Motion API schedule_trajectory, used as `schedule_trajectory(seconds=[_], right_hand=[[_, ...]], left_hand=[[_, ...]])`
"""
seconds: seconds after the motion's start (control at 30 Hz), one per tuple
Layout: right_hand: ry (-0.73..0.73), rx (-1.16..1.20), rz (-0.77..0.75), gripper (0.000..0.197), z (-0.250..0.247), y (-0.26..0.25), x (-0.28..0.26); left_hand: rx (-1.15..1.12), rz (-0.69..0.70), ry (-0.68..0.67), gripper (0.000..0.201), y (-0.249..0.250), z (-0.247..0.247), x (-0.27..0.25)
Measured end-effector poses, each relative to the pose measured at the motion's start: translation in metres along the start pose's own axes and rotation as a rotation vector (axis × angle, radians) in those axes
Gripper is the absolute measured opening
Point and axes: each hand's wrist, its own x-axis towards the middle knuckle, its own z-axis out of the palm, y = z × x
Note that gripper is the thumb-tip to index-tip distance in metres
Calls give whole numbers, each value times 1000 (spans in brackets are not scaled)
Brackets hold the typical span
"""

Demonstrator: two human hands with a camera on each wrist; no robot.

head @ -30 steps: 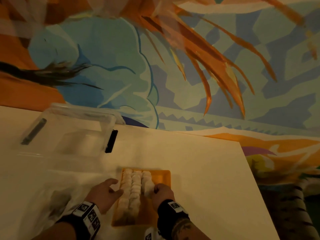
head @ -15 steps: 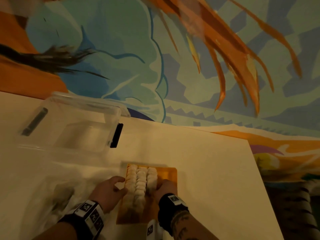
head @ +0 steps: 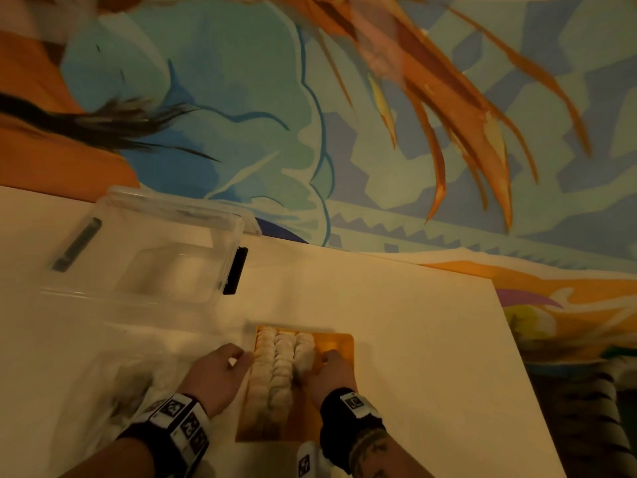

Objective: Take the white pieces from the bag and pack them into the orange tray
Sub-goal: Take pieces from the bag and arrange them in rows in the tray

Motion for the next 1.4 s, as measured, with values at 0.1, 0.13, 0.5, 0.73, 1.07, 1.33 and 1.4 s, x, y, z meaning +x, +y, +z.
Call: schedule_trajectory(seconds=[0.1,0.13,0.5,0.73,1.07,1.33,1.4], right_hand=[[-19,100,-193,24,-10,-3,-25],[-52,137,-275,16,-13,-5,-38],[16,386,-453,16,-54,8,-97],[67,650,-313,25,-82,19,-105],[36,624,-381,33,-71,31,-98],[33,493,-412,23,-48,38,-88],[21,503,-407,23,-45,37,-86]], left_hand=[[-276,-29,18,36,19,-1,-6],[-371,-41,13,39,28,1,-7],[-822,18,-140,66,112,39,-50],[-699,123,-184,45,123,35,-72],[-494,341,-82,20,108,27,-83],[-388,315,-44,14,84,23,-75],[-377,304,-46,11,80,21,-71]])
